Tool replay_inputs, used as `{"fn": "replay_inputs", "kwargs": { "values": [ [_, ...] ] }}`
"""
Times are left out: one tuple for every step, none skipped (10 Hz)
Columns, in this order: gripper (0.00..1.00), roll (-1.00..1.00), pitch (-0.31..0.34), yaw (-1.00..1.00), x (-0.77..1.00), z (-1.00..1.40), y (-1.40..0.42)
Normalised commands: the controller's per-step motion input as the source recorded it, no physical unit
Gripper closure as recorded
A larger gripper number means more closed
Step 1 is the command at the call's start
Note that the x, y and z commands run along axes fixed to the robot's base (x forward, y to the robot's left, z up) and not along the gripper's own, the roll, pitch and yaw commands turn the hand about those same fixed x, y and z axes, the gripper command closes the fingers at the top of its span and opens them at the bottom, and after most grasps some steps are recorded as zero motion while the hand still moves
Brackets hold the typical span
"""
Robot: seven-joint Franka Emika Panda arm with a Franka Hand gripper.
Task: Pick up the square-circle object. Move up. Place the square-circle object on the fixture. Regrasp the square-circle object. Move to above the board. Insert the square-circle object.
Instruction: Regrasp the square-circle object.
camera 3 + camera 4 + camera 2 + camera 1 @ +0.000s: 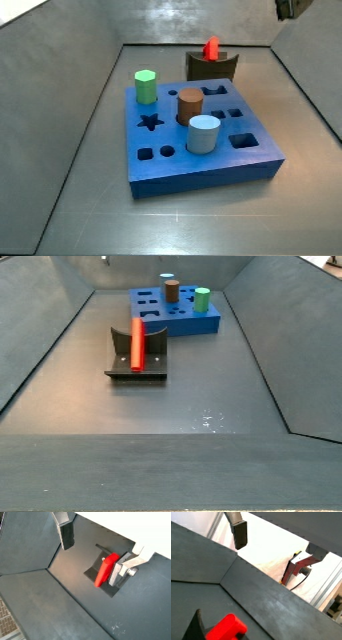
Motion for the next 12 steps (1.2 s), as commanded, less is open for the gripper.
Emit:
{"fn": "replay_inputs", "kwargs": {
  "values": [
    [0.00,0.23,0.091,0.18,0.08,0.00,-0.03],
    [0.00,0.20,-0.060,0.23,0.03,-1.00,0.07],
    [0.00,0.19,-0.086,0.22,0.03,-1.00,0.07],
    [0.00,0.18,-0.108,0.19,0.04,-1.00,0.07],
    [0.00,0.12,-0.150,0.11,0.06,-1.00,0.06],
    [0.00,0.09,-0.164,0.06,0.06,-1.00,0.06],
    [0.00,0.08,-0.161,0.02,0.07,-1.00,0.05],
    [0.00,0.08,-0.151,-0.01,0.07,-1.00,0.05],
    [0.00,0.07,-0.136,-0.04,0.08,-1.00,0.05],
    [0.00,0.07,-0.107,-0.07,0.08,-1.00,0.04],
    [0.00,0.07,-0.081,-0.07,0.09,-1.00,0.04],
    [0.00,0.06,-0.043,-0.07,0.09,-0.86,0.03]
  ]
}}
